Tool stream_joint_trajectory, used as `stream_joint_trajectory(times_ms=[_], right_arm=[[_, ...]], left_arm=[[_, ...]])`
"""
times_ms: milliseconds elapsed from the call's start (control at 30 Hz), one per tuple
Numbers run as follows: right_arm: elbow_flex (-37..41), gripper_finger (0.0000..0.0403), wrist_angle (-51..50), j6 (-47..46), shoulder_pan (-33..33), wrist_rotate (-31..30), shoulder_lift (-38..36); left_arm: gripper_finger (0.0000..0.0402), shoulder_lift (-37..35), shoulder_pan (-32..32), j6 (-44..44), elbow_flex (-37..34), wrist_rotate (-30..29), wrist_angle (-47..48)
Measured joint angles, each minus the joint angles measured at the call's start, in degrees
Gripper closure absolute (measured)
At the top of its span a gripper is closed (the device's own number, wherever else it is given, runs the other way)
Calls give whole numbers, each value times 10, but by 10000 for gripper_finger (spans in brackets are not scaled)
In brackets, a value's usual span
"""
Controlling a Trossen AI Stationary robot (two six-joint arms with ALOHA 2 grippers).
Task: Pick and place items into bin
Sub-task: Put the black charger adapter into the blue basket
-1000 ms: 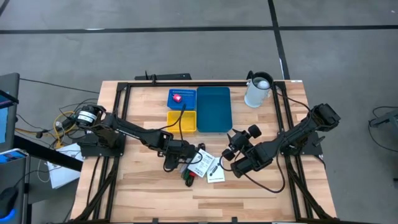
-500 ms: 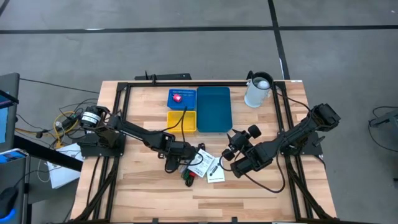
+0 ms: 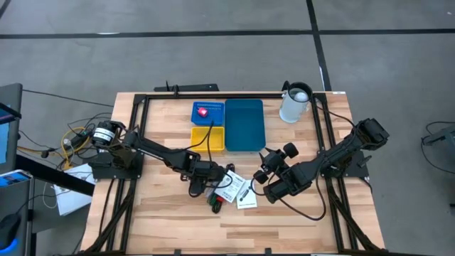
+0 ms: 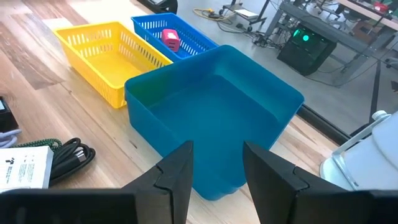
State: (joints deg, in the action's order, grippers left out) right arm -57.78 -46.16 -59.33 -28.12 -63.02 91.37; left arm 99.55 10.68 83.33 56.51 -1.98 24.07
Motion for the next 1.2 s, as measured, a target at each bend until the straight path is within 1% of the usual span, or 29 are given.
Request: stream_joint_trajectory(times_ms=[200, 567, 867, 1200], right_arm=[[0, 270, 2, 0, 0, 0, 0], [0, 270, 4, 0, 0, 0, 0], [0, 270, 25, 28, 0, 0, 0], [0, 270, 25, 28, 0, 0, 0]], left_arm=[[204, 0, -7, -1, 0, 6, 7], [238, -1, -14, -1, 0, 18, 6], [265, -2, -14, 10, 0, 19, 3], [266, -2, -12, 10, 0, 9, 6]])
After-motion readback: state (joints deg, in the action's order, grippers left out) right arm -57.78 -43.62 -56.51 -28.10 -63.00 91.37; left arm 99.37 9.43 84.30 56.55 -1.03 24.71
